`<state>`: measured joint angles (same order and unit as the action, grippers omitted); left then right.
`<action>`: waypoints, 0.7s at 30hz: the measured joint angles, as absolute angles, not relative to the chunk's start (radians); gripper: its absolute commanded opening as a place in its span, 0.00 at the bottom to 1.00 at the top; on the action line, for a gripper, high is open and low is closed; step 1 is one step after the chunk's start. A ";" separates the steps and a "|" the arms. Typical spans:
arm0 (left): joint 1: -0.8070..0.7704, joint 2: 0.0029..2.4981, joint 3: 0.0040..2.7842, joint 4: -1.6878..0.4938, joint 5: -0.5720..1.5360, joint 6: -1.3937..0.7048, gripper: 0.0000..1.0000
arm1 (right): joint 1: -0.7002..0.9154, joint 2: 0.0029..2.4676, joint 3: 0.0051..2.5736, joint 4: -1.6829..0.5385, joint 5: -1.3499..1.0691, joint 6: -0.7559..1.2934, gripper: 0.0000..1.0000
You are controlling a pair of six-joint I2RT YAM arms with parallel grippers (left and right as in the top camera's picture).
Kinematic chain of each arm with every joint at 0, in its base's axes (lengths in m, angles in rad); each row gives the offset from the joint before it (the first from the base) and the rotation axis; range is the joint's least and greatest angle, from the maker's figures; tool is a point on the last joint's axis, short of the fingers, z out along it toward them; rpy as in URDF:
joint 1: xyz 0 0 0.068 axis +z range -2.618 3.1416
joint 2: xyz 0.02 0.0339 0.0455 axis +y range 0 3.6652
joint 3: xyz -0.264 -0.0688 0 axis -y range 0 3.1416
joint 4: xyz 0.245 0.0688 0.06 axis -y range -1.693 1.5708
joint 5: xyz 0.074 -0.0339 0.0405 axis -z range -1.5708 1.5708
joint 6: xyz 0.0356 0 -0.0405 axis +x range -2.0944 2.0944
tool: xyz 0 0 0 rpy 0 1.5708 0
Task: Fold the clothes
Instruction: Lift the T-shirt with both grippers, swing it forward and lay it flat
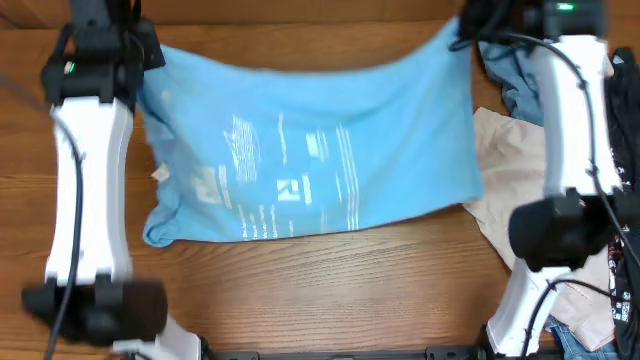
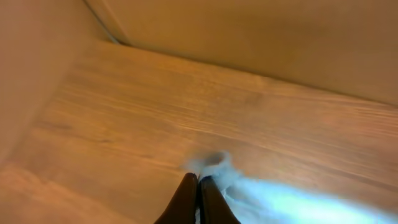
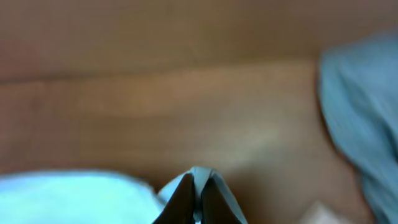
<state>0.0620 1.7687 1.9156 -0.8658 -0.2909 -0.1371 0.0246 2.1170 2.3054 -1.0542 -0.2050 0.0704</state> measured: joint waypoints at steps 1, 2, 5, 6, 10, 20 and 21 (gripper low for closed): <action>0.080 1.816 1.945 -0.862 -0.278 -0.133 0.04 | 0.038 2.127 2.304 -1.007 -0.205 0.083 0.04; 0.095 1.851 1.980 -0.860 -0.268 -0.130 0.04 | 0.049 2.130 2.304 -0.974 -0.205 0.095 0.04; 0.148 1.913 2.164 -0.853 -0.243 -0.127 0.04 | 0.082 2.129 2.387 -0.931 -0.196 0.138 0.04; 0.171 1.913 2.262 -0.865 -0.230 -0.126 0.04 | 0.086 2.125 2.447 -0.949 -0.186 0.149 0.04; 0.231 1.886 2.505 -0.891 -0.165 -0.126 0.04 | 0.078 2.087 2.587 -1.053 -0.136 0.164 0.04; 0.233 1.779 2.610 -1.290 0.042 -0.104 0.04 | 0.066 2.016 2.624 -1.343 -0.012 0.145 0.04; 0.225 1.792 2.601 -1.345 0.052 -0.100 0.04 | 0.066 2.018 2.609 -1.384 -0.007 0.137 0.04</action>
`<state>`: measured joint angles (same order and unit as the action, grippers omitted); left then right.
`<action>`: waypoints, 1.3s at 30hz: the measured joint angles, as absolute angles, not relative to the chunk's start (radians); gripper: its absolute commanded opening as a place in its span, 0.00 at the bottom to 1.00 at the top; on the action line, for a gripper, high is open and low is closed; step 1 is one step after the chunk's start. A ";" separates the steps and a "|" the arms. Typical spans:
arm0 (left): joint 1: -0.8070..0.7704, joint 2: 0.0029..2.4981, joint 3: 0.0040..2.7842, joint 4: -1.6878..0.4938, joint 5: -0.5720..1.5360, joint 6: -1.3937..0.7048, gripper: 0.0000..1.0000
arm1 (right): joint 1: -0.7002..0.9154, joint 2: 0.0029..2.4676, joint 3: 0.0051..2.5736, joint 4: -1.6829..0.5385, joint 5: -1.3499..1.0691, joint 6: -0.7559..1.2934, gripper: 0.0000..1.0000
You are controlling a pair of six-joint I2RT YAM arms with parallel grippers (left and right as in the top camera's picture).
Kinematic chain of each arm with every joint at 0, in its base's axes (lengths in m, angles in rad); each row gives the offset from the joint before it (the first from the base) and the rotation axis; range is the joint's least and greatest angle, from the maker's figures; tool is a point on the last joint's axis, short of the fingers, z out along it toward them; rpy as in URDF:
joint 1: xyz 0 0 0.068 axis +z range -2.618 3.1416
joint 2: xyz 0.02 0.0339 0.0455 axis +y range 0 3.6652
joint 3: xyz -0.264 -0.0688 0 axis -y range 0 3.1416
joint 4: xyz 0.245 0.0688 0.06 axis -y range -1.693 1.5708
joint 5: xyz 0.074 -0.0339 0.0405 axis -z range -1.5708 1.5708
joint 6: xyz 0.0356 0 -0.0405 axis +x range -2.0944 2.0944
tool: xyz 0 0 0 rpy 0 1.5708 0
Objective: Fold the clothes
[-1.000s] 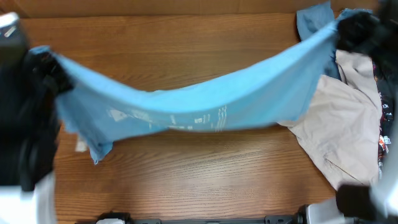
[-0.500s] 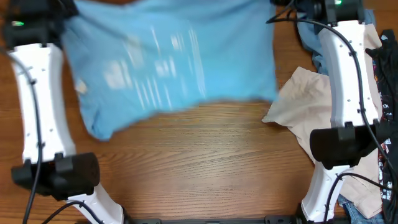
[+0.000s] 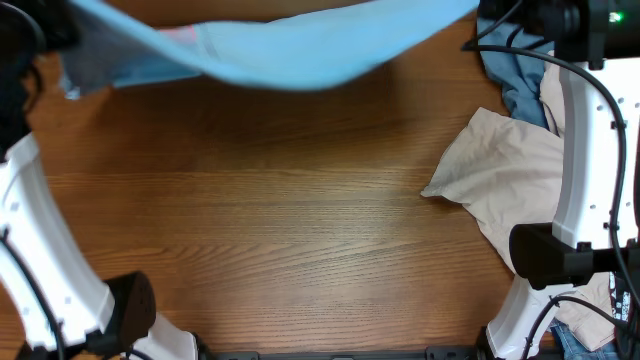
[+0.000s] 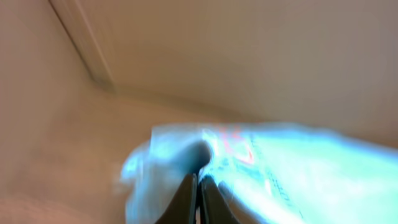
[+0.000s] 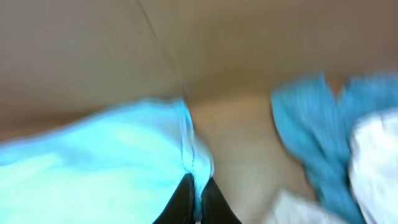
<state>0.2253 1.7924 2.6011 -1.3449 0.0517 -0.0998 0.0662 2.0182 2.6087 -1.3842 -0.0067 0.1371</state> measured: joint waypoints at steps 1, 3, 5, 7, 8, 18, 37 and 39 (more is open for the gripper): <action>0.218 1.810 2.590 -1.398 0.060 -0.096 0.04 | 0.066 2.019 2.592 -1.411 -0.002 0.131 0.04; 0.207 1.850 2.560 -1.509 0.075 -0.088 0.04 | 0.066 2.021 2.549 -1.456 0.005 0.124 0.04; 0.198 1.885 2.519 -1.580 0.092 -0.072 0.04 | 0.066 2.021 2.492 -1.480 0.008 0.118 0.04; 0.191 1.910 2.459 -1.613 0.122 -0.049 0.04 | 0.066 2.022 2.429 -1.504 0.009 0.114 0.04; 0.189 1.917 2.426 -1.617 0.135 -0.041 0.04 | 0.066 2.022 2.397 -1.519 0.008 0.112 0.04; 0.136 1.927 2.070 -1.679 0.184 0.004 0.04 | 0.066 2.029 2.102 -1.636 -0.003 0.104 0.04; 0.094 1.867 1.516 -1.628 -0.069 -0.204 0.04 | -0.008 2.020 1.747 -1.661 -0.022 0.104 0.04; 0.098 1.806 1.485 -1.622 -0.119 -0.256 0.04 | -0.051 1.997 1.718 -1.646 -0.030 0.104 0.04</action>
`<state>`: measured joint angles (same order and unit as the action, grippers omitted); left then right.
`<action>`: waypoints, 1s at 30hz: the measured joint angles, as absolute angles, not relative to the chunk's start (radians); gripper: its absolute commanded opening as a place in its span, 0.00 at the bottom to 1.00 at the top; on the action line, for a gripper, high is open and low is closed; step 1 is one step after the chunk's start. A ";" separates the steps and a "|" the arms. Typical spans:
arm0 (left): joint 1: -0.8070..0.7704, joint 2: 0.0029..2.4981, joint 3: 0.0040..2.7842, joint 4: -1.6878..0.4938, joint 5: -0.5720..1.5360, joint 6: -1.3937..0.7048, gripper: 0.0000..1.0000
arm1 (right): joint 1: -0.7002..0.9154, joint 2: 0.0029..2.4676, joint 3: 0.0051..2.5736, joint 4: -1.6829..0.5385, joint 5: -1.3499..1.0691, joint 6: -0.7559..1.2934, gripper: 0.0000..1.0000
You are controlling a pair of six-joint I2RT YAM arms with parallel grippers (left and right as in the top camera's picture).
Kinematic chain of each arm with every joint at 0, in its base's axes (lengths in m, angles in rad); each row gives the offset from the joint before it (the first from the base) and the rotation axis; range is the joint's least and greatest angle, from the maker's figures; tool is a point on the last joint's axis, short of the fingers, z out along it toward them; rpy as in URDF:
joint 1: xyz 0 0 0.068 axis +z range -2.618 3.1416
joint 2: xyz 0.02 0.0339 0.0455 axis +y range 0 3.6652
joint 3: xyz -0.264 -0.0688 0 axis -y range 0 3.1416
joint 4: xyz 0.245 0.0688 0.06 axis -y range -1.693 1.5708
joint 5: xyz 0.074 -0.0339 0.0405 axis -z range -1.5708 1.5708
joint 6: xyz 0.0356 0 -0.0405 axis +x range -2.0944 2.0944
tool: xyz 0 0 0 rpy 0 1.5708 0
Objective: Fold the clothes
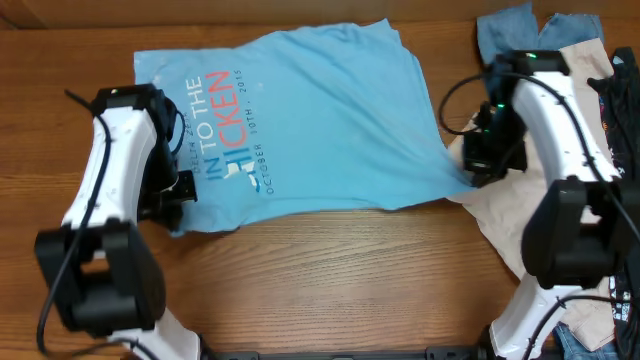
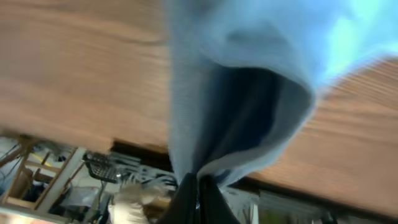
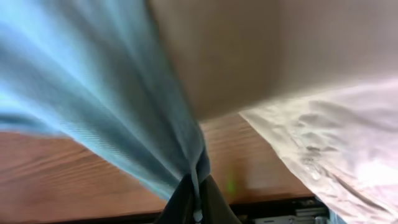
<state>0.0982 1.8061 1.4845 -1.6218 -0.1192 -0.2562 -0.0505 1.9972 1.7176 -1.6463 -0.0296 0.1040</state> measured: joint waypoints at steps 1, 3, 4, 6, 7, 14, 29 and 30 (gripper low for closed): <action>0.104 1.771 1.472 -1.624 -0.147 -0.284 0.04 | -0.077 1.979 1.701 -1.643 -0.036 0.104 0.04; 0.127 1.682 1.464 -1.624 -0.197 -0.331 0.04 | -0.117 1.946 1.681 -1.641 -0.044 0.104 0.04; 0.141 1.639 1.464 -1.617 -0.216 -0.347 0.04 | -0.141 1.918 1.673 -1.637 -0.047 0.104 0.04; 0.181 1.558 1.464 -1.604 -0.247 -0.371 0.04 | -0.149 1.901 1.671 -1.636 -0.049 0.104 0.04; 0.202 1.527 1.464 -1.602 -0.260 -0.381 0.04 | -0.149 1.895 1.670 -1.634 -0.049 0.104 0.04; 0.356 1.468 1.464 -1.598 -0.297 -0.437 0.04 | -0.120 1.888 1.634 -1.627 -0.065 0.104 0.04; 0.327 1.468 1.400 -1.395 -0.262 -0.434 0.04 | -0.116 1.888 1.630 -1.462 -0.115 0.082 0.04; 0.327 1.468 1.390 -1.378 -0.261 -0.434 0.04 | -0.113 1.888 1.630 -1.442 -0.122 0.079 0.04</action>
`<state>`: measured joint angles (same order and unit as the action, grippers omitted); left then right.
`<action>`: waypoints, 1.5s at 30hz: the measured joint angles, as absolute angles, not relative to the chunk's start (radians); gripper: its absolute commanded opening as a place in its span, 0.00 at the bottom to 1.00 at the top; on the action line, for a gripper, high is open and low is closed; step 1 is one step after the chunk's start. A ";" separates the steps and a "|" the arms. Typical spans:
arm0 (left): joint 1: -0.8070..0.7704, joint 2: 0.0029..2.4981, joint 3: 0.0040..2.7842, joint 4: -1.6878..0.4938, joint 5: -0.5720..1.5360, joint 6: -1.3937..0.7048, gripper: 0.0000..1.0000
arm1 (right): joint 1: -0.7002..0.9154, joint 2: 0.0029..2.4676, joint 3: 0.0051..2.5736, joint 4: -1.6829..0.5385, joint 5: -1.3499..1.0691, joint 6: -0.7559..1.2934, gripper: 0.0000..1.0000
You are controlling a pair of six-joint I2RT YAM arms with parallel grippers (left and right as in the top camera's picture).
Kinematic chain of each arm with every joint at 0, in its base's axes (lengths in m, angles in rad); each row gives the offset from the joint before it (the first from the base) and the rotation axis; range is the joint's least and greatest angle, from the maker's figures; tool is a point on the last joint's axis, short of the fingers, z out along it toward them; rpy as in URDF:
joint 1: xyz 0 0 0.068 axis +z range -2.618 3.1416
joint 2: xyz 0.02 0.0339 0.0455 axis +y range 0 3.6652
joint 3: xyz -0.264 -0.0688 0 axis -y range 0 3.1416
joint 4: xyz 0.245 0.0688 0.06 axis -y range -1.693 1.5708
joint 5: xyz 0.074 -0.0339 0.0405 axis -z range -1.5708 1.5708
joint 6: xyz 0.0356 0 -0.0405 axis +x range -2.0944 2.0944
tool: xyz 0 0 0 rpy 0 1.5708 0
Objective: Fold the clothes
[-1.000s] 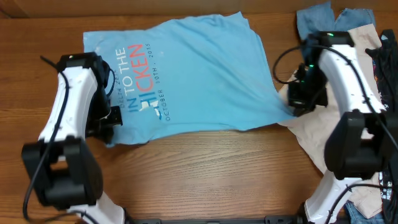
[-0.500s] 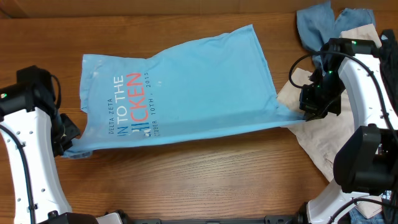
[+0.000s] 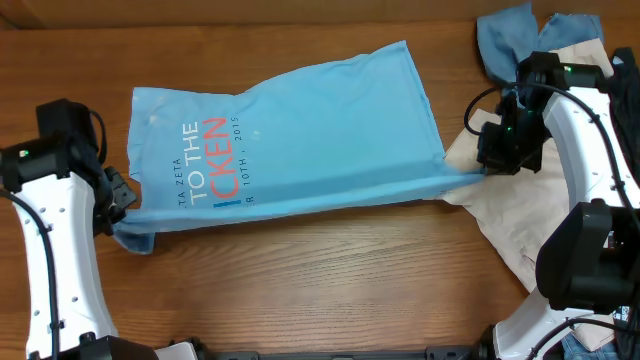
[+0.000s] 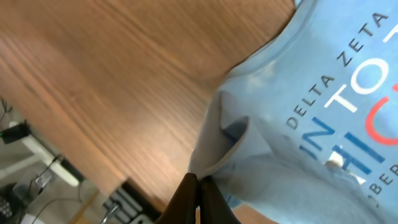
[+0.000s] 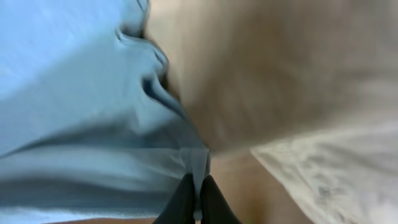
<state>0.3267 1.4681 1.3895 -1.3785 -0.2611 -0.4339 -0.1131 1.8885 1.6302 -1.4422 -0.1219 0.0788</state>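
Note:
A light blue T-shirt with red and white lettering lies stretched across the wooden table, print up. My left gripper is shut on its near left corner; in the left wrist view the cloth bunches at the left gripper. My right gripper is shut on the near right corner, and the blue fabric runs into the right gripper. The near edge is pulled taut between them.
A beige garment lies on the right of the table under my right arm, seen also as pale beige cloth. A darker blue garment sits at the far right corner. More clothes are piled at the right edge.
The shirt's near edge has moved toward the front and been stretched wider. My left gripper is now further left and nearer; the right one has shifted slightly right. Both still hold their corners.
First the shirt lay on the table, print faint, with both grippers shut on its far corners. Then it was lifted off, hanging at the far edge. A second ago it lay print up with the held corners nearest. Now it is pulled flatter and wider.

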 measured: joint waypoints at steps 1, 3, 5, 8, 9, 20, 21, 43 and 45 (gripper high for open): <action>0.325 1.468 1.377 -1.356 -0.260 -0.433 0.04 | -0.110 1.888 1.630 -1.420 -0.130 0.073 0.04; 0.324 1.468 1.346 -1.308 -0.258 -0.431 0.04 | -0.101 1.888 1.630 -1.378 -0.146 0.057 0.04; 0.324 1.468 1.311 -1.258 -0.258 -0.429 0.04 | -0.083 1.888 1.629 -1.335 -0.154 0.041 0.04; 0.324 1.468 1.269 -1.192 -0.259 -0.426 0.04 | -0.051 1.888 1.629 -1.285 -0.160 0.024 0.04; 0.324 1.468 1.257 -1.166 -0.258 -0.425 0.04 | -0.041 1.888 1.629 -1.267 -0.161 0.021 0.04; 0.322 1.470 1.246 -0.990 -0.210 -0.424 0.04 | -0.019 1.905 1.629 -1.180 -0.169 0.007 0.04; 0.322 1.471 1.246 -0.987 -0.204 -0.424 0.04 | -0.019 1.916 1.629 -1.179 -0.168 0.006 0.04; 0.322 1.430 2.199 -1.372 0.028 -0.128 0.04 | -0.019 1.753 2.445 -1.629 -0.132 0.060 0.04; 0.322 1.415 2.295 -1.409 0.034 -0.112 0.04 | -0.019 1.703 2.537 -1.679 -0.126 0.075 0.04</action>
